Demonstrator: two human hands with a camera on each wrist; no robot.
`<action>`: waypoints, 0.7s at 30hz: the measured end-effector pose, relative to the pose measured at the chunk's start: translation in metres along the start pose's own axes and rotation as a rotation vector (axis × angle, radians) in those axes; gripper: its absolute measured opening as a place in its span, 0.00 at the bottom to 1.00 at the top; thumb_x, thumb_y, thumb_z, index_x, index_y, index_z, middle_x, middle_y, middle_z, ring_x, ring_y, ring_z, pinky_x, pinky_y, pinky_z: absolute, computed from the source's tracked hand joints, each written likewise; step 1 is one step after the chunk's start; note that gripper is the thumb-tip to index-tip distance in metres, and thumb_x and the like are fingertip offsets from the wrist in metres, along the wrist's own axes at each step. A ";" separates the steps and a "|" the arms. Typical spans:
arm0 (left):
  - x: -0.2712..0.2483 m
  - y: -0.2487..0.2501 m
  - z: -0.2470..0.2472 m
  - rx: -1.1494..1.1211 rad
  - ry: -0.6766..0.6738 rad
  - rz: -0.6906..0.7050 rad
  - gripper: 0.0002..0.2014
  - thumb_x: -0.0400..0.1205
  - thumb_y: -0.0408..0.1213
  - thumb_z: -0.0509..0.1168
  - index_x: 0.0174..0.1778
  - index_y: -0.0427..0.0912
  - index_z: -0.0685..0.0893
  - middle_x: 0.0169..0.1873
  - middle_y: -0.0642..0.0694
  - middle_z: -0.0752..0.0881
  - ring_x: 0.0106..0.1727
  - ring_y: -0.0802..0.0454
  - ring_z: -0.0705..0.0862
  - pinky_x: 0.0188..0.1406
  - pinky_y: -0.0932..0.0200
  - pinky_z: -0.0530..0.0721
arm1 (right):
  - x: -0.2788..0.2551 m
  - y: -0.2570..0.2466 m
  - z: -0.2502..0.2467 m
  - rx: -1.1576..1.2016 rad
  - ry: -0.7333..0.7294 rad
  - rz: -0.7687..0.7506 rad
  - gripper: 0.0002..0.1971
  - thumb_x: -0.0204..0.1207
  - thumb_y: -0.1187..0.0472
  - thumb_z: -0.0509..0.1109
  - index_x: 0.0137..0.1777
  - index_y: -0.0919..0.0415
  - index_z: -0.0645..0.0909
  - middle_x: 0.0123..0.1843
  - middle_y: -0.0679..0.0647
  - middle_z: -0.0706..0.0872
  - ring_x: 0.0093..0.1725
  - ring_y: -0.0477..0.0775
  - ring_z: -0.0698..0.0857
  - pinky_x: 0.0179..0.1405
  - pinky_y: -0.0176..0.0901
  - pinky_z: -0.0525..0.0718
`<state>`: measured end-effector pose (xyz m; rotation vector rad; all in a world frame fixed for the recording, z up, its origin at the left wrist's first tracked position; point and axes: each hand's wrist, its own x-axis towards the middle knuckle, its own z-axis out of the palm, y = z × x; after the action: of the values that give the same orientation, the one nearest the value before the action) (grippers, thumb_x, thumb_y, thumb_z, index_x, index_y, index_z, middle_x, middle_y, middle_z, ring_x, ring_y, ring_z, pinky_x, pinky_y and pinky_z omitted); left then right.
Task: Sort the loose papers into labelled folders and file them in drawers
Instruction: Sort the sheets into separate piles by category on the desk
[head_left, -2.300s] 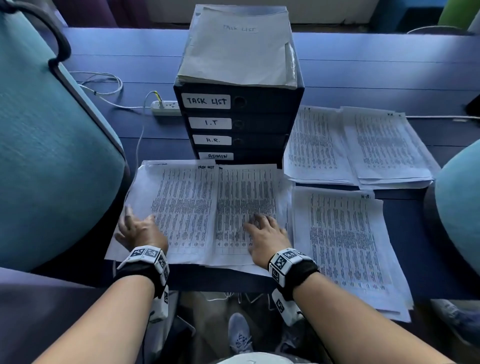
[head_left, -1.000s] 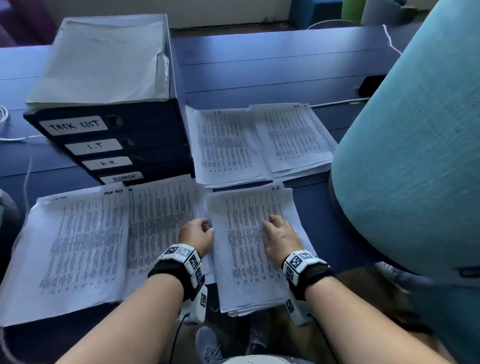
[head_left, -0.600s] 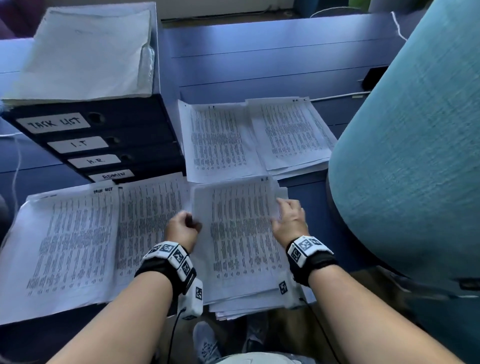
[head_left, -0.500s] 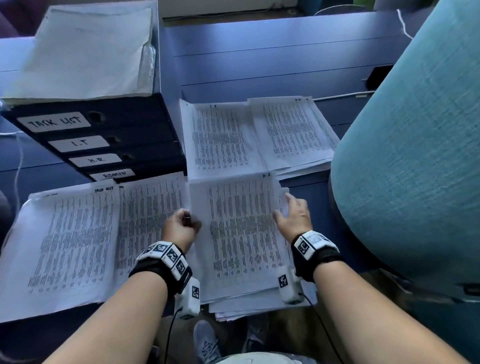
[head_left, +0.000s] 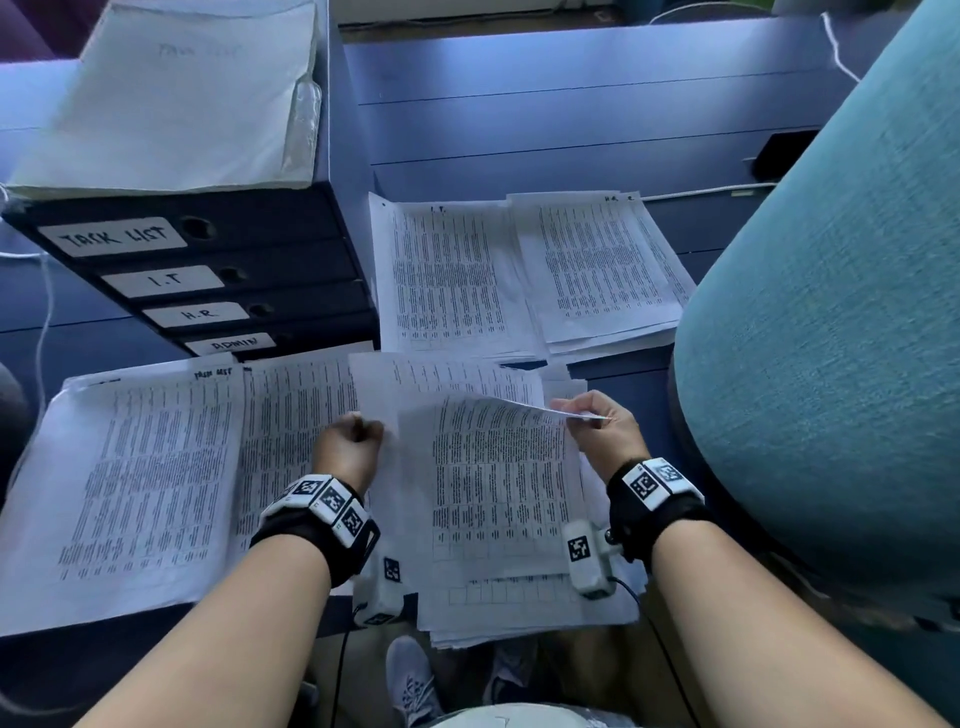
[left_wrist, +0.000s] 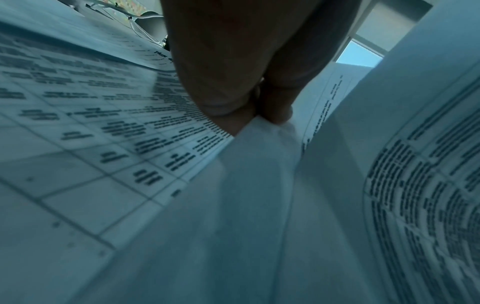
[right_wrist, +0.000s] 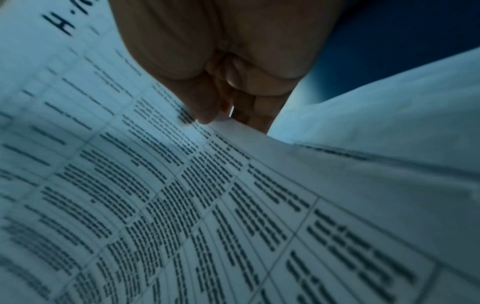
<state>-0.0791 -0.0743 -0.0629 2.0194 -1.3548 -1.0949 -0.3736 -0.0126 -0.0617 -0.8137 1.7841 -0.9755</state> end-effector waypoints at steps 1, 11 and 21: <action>0.000 0.002 0.000 -0.001 -0.003 0.008 0.12 0.82 0.36 0.65 0.34 0.36 0.79 0.32 0.37 0.81 0.35 0.46 0.78 0.37 0.54 0.77 | 0.000 -0.002 0.001 0.013 0.000 -0.010 0.12 0.77 0.66 0.71 0.34 0.51 0.83 0.47 0.44 0.92 0.51 0.46 0.89 0.56 0.49 0.85; -0.022 0.037 0.011 -0.498 -0.276 -0.154 0.21 0.86 0.57 0.53 0.53 0.45 0.82 0.34 0.49 0.84 0.31 0.53 0.82 0.27 0.61 0.83 | 0.001 -0.029 0.016 0.025 0.240 -0.138 0.10 0.79 0.63 0.69 0.56 0.52 0.75 0.44 0.55 0.87 0.42 0.53 0.86 0.42 0.45 0.85; -0.006 0.051 0.019 -0.320 -0.156 -0.010 0.23 0.80 0.33 0.70 0.71 0.40 0.74 0.61 0.42 0.86 0.61 0.45 0.85 0.65 0.43 0.83 | 0.006 -0.034 0.014 -0.113 -0.046 0.011 0.12 0.79 0.59 0.70 0.60 0.54 0.77 0.53 0.54 0.86 0.49 0.53 0.88 0.50 0.51 0.89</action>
<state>-0.1234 -0.0880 -0.0342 1.7407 -1.1551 -1.4002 -0.3588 -0.0371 -0.0384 -0.8881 1.8152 -0.8485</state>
